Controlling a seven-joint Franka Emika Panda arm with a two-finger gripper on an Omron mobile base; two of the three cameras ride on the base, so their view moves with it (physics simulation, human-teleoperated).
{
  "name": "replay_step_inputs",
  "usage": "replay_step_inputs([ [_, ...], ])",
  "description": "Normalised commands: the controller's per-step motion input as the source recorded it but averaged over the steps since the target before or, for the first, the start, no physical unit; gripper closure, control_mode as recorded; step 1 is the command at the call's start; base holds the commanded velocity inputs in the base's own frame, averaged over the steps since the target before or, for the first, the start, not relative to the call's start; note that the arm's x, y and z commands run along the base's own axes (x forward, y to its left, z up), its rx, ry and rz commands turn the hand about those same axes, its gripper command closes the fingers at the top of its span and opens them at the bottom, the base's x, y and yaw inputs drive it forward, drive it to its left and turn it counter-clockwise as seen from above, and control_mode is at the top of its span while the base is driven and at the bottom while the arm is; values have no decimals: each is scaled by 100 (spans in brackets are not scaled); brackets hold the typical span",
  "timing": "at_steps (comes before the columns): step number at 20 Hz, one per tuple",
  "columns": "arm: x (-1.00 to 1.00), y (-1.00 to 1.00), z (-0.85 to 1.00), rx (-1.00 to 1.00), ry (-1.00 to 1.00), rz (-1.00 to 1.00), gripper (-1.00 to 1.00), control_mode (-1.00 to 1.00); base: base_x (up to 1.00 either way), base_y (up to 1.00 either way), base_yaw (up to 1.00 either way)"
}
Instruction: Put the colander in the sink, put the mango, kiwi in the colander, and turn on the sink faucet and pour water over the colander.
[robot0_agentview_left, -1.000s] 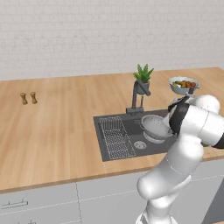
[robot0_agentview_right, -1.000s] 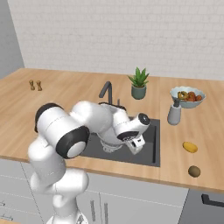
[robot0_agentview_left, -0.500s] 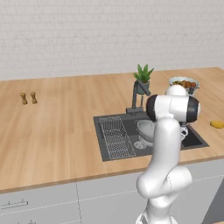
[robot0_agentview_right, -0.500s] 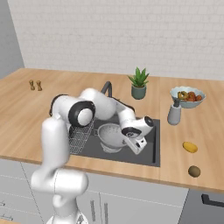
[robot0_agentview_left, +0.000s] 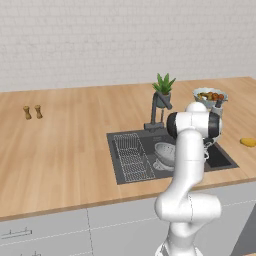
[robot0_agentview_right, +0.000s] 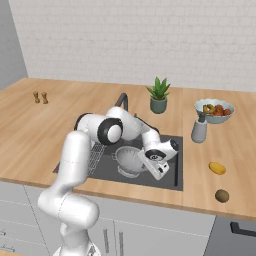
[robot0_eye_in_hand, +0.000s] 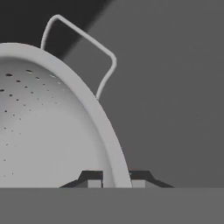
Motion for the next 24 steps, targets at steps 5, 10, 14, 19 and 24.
replay_step_inputs([
  [5,37,31,-47,0,8,0,100,-100,0,0,0],
  [10,11,19,-39,0,0,0,100,-100,0,0,0],
  [14,0,37,-9,0,-3,-3,-100,-100,0,0,0],
  [19,-2,18,4,0,-5,-3,-100,-100,0,0,0],
  [24,-5,4,35,0,-6,-4,-100,-100,0,0,0],
])
